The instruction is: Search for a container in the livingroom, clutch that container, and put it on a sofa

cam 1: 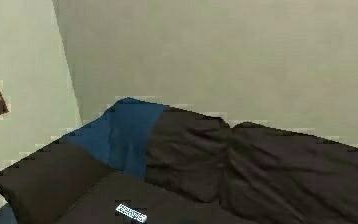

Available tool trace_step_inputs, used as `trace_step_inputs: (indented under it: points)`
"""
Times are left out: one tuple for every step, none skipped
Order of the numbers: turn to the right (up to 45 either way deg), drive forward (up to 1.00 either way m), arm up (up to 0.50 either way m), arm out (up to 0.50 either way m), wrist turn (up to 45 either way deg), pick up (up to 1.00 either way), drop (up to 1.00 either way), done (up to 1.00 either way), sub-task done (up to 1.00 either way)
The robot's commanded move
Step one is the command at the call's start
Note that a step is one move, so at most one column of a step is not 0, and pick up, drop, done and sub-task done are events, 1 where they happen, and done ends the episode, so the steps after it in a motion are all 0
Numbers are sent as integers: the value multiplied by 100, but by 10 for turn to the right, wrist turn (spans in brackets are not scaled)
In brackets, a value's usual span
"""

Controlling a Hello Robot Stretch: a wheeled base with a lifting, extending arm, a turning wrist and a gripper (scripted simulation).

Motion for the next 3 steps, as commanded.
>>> trace_step_inputs:
  points:
    - [450,0,0,0,0,0,0,0,0]
    - [420,0,0,0,0,0,0,0,0]
    - [-450,0,0,0,0,0,0,0,0]
